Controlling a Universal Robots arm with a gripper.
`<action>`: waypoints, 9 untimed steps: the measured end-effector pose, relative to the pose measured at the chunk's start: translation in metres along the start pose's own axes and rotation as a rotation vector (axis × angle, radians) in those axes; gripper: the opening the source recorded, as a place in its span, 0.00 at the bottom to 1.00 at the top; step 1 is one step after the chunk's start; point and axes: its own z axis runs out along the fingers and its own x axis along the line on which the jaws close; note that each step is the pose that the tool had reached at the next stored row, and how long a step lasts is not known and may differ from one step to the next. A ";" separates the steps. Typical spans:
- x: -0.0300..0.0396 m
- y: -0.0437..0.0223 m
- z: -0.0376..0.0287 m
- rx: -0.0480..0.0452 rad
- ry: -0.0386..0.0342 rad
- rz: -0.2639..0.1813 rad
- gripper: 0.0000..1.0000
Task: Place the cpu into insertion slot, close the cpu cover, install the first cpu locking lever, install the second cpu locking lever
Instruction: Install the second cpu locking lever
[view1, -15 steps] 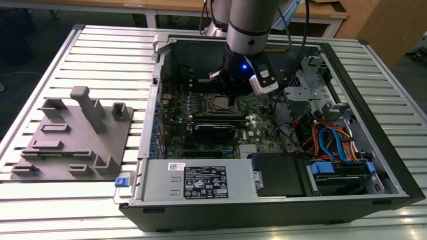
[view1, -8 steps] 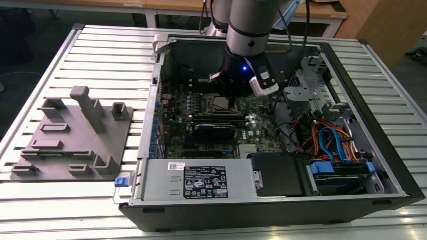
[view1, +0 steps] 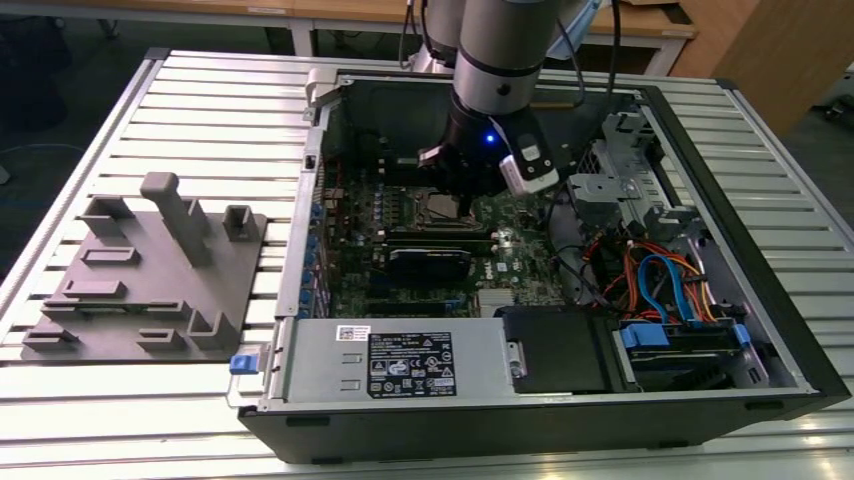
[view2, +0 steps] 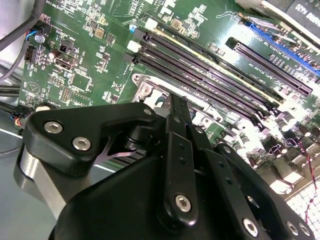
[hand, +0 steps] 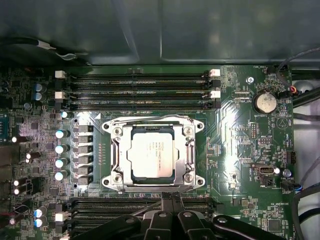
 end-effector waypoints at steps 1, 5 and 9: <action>-0.0002 -0.0002 0.0000 0.0000 0.0000 0.000 0.10; -0.0009 -0.0034 -0.0002 -0.0001 0.0001 0.000 0.10; -0.0010 -0.0051 -0.0003 -0.0010 0.0001 0.000 0.10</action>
